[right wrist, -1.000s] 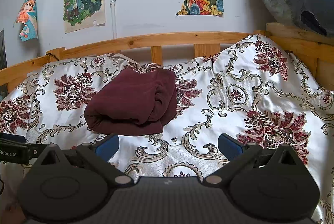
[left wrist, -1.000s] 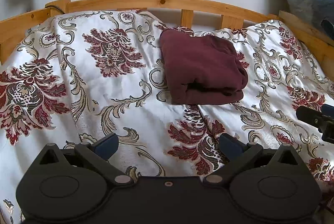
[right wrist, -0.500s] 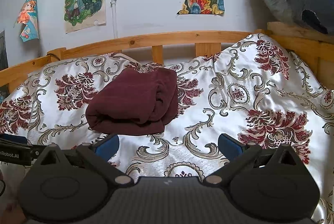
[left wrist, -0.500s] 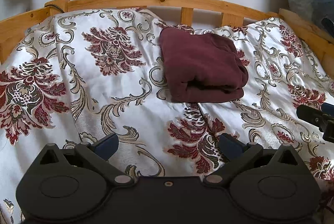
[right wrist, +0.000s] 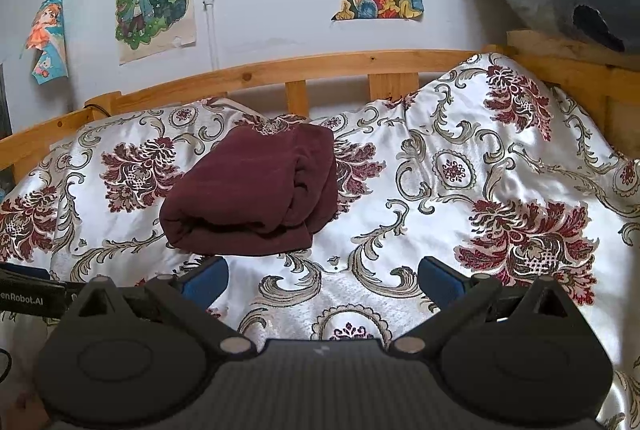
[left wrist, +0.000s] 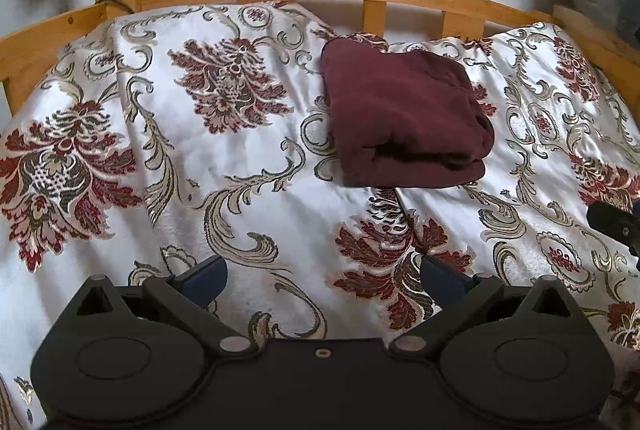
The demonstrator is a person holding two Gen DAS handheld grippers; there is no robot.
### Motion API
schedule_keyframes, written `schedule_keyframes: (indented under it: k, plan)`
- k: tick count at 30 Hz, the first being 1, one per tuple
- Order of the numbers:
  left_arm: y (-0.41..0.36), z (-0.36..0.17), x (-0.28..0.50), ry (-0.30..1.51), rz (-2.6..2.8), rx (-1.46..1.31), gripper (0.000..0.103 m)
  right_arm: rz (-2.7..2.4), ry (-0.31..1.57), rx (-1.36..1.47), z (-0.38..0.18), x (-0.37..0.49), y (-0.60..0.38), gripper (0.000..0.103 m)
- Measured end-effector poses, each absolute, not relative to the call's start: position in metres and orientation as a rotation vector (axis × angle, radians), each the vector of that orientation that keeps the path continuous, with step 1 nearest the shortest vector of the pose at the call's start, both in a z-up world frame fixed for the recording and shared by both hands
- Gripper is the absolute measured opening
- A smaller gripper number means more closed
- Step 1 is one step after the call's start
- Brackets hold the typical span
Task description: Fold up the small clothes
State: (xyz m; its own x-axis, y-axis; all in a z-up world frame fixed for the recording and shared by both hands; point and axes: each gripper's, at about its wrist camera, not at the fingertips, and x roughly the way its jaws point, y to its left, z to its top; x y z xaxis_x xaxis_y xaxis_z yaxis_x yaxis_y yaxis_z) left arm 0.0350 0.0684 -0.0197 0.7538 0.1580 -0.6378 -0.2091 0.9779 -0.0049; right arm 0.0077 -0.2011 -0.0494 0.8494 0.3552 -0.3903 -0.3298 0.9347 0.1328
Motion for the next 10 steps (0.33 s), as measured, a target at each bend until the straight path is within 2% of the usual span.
schedule_keyframes:
  k: [10]
  plan:
    - [0.0676,-0.0201,0.0369,0.695,0.199,-0.089,0.102,0.327,0.47,0.106,-0.0536,0.0133,-0.2056,0.103]
